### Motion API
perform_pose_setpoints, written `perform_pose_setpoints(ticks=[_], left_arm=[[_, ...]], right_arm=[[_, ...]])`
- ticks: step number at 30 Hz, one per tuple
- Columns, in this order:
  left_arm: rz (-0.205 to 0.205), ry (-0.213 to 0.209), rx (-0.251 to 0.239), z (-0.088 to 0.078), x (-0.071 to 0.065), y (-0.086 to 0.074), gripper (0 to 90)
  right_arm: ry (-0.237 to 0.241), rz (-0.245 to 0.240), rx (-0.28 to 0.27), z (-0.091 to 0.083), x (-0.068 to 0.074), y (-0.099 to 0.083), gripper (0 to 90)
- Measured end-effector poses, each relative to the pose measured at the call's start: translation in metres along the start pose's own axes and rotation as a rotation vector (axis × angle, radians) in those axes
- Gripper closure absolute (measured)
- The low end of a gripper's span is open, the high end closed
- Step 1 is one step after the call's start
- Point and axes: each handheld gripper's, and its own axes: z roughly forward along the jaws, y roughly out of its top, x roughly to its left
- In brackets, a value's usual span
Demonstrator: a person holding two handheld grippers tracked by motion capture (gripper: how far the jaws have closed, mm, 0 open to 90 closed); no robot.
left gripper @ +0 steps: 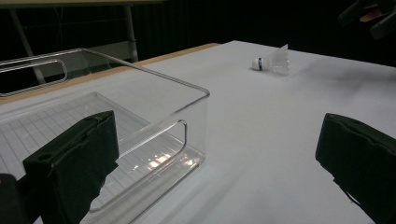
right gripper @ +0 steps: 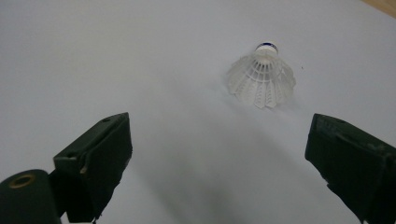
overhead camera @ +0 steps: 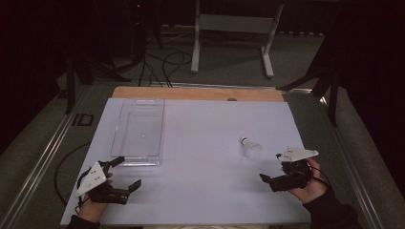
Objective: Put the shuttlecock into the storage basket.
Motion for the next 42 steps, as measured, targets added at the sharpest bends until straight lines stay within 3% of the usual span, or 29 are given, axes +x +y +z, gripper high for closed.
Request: perform_pose_setpoints(ticks=[10,22,24,33,36,42], left_arm=[[0.001,-0.005,0.001,0.0,0.0,0.0,0.1],[-0.003,-0.006,-0.002,0.0,0.0,0.0,0.1],[-0.002,-0.007,0.0,0.0,0.0,0.0,0.1],[-0.002,-0.009,0.001,0.0,0.0,0.0,0.1],[-0.003,-0.01,0.004,0.0,0.0,0.0,0.1],[-0.002,-0.01,0.002,0.0,0.0,0.0,0.1]], right_arm=[[-0.015,-0.003,0.097,0.003,-0.003,0.004,7.6],[0.019,0.016,0.183,0.006,-0.009,0.006,7.6],[0.029,0.025,0.224,0.009,-0.011,0.006,7.6],[0.036,0.047,0.304,0.016,-0.02,0.006,7.6],[0.044,0.053,0.367,0.021,-0.023,0.006,7.6],[0.042,0.063,0.41,0.028,-0.028,0.006,7.7]])
